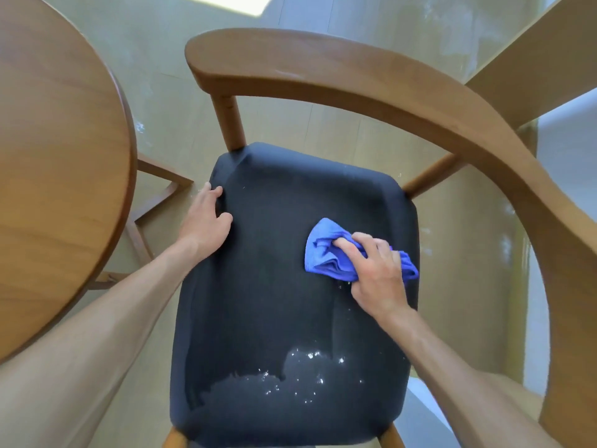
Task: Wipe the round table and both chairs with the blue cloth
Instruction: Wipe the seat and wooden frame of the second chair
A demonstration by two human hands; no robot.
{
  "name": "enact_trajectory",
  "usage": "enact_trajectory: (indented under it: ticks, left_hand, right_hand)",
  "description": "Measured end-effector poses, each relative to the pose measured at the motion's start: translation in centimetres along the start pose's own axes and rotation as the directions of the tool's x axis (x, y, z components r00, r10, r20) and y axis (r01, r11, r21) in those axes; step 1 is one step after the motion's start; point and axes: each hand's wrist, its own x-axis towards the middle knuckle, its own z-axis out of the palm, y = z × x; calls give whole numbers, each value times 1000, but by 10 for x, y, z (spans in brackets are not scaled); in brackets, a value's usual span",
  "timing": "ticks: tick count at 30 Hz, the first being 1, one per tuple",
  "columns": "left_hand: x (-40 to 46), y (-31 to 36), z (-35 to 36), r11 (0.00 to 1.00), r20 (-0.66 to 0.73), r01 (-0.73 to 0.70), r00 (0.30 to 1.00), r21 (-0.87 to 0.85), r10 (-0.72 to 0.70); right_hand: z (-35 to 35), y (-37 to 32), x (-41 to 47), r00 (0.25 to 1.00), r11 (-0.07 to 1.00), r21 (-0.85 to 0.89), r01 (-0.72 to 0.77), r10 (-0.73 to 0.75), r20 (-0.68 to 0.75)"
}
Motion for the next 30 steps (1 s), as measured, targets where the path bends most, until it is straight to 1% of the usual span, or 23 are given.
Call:
enact_trajectory:
  ticks: [3, 5, 7, 8, 9, 11, 12, 13, 15, 17, 20, 21, 23, 26, 30]
  left_hand:
    - [-14, 3, 6, 978, 31, -34, 999, 206, 29]
    - [-25, 3, 15, 909, 61, -140, 990, 392, 126]
    - [-36, 3, 27, 784, 134, -276, 961, 556, 243]
    - [-41, 2, 33, 726, 170, -322, 946, 608, 277]
    - [-46, 2, 38, 677, 199, -349, 935, 647, 293]
    - [-53, -1, 46, 613, 230, -369, 927, 699, 296]
    - [-55, -2, 48, 594, 237, -368, 927, 715, 290]
    - [-55, -3, 49, 581, 245, -368, 928, 726, 282]
    - [-54, -5, 50, 568, 266, -370, 928, 735, 260]
    - [-52, -5, 51, 575, 276, -373, 928, 728, 252]
    - [-49, -7, 54, 595, 257, -371, 928, 713, 270]
    - [-48, -9, 54, 598, 249, -371, 927, 710, 281]
    - [-48, -12, 55, 605, 234, -375, 924, 702, 301]
    - [-48, -13, 54, 620, 227, -377, 923, 688, 309]
    - [-48, -9, 53, 617, 239, -372, 927, 694, 290]
  right_hand:
    - [4, -34, -72, 996, 997, 23, -72, 70, 60]
    - [6, -55, -112, 987, 998, 42, -52, 45, 151]
    - [4, -66, -142, 968, 998, 65, 22, -38, 249]
    - [2, -67, -151, 951, 993, 83, 78, -99, 291]
    - [-1, -65, -155, 931, 985, 96, 145, -169, 323]
    - [-10, -54, -148, 892, 957, 87, 275, -288, 349]
    - [-14, -46, -138, 887, 949, 68, 307, -312, 339]
    - [-17, -36, -122, 903, 952, 43, 302, -300, 308]
    - [-22, -10, -80, 955, 978, -18, 208, -199, 219]
    - [-29, 25, -29, 988, 992, -95, 83, -70, 134]
    - [-38, 74, 45, 990, 983, -125, -134, 137, 24]
    - [-37, 83, 60, 984, 976, -123, -178, 179, -4]
    - [-25, 92, 69, 980, 975, -101, -198, 200, 13]
    - [-5, 91, 55, 975, 977, -22, -212, 213, 68]
    - [-13, 79, 46, 953, 954, 39, -296, 292, 82]
